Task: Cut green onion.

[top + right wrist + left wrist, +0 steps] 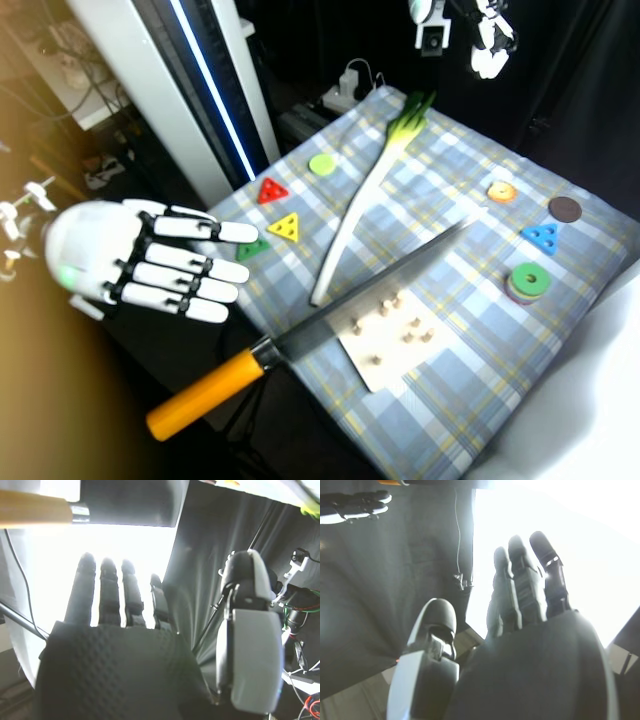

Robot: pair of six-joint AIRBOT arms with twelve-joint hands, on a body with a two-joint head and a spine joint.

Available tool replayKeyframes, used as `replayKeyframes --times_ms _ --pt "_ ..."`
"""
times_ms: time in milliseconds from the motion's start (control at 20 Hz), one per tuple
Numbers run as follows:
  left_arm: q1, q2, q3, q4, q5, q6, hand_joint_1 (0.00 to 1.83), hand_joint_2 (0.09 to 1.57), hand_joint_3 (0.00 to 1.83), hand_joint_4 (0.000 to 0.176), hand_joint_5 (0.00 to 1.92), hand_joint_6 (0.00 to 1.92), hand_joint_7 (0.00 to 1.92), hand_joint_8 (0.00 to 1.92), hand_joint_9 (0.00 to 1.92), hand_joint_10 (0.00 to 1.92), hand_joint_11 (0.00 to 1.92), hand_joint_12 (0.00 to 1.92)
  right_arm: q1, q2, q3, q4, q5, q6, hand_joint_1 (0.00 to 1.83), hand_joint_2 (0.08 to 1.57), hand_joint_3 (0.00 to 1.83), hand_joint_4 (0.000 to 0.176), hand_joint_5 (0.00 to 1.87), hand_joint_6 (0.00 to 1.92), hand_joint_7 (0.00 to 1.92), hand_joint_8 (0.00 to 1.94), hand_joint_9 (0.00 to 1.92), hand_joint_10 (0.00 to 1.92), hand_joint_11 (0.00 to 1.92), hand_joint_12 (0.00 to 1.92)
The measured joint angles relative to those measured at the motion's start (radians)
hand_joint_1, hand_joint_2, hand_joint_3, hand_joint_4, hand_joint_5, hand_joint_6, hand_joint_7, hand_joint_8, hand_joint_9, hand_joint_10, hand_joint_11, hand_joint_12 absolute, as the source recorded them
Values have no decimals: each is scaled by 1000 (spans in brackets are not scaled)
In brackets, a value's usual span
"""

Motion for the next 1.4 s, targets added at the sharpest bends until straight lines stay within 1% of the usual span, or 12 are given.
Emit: replayKeyframes --times_ms 150,250,400,500,600,700,750,850,950,1150,1250,1400 --pt "1 -5 4 -3 15 0 255 1360 1 1 448 6 371 4 273 4 0 385 30 -1 28 67 12 -18 765 949 0 124 189 5 128 6 92 5 2 146" --pt "1 -8 6 -5 32 -2 279 1357 0 0 483 7 398 4 291 4 0 479 35 -2 50 112 22 -18 757 950 1 129 141 0 71 1 39 0 0 11" --pt "1 -11 6 -5 42 -14 305 1354 0 0 488 2 413 3 294 2 0 441 52 -5 94 183 -6 -19 804 984 12 166 95 0 4 0 0 0 0 0" --pt "1 -13 10 0 45 -18 320 1348 0 0 447 0 387 0 266 0 0 365 114 -8 138 194 -76 -19 828 986 9 146 75 2 11 4 0 0 0 0" --pt "1 -14 10 -2 46 -18 369 1337 0 0 455 4 398 6 284 6 0 364 186 -30 193 177 -168 -19 831 975 1 175 109 11 0 0 0 0 0 0" --pt "1 -19 12 -3 55 -19 393 1331 0 0 428 5 396 2 273 5 0 254 278 -60 230 135 -306 -55 892 943 0 156 141 18 43 14 11 4 16 8" --pt "1 -19 12 -3 61 -19 387 1334 0 0 439 5 406 3 289 8 0 277 325 -71 240 110 -373 -94 947 937 0 118 168 9 88 8 51 8 62 34" --pt "1 -19 12 2 61 -21 378 1337 1 0 424 0 408 1 295 5 0 308 397 -98 273 61 -481 -125 949 910 0 122 217 5 185 8 155 17 151 92" --pt "1 -19 12 0 61 -22 394 1328 0 8 400 2 410 0 272 2 0 265 409 -111 299 58 -549 -129 894 927 6 130 196 0 185 1 112 1 23 45" --pt "1 -19 12 -2 62 -26 395 1328 1 7 387 4 406 4 268 4 0 248 427 -124 327 69 -631 -132 845 929 0 102 223 8 278 13 149 12 29 13" --pt "3 -19 12 6 63 -27 400 1328 0 4 398 5 408 3 272 3 0 270 434 -130 334 72 -639 -135 908 967 2 48 355 9 386 7 293 12 137 71" --pt "3 -19 12 -4 65 -30 449 1322 0 0 438 8 452 10 296 7 0 304 453 -144 334 49 -647 -134 905 994 0 22 518 7 521 5 446 2 160 260"
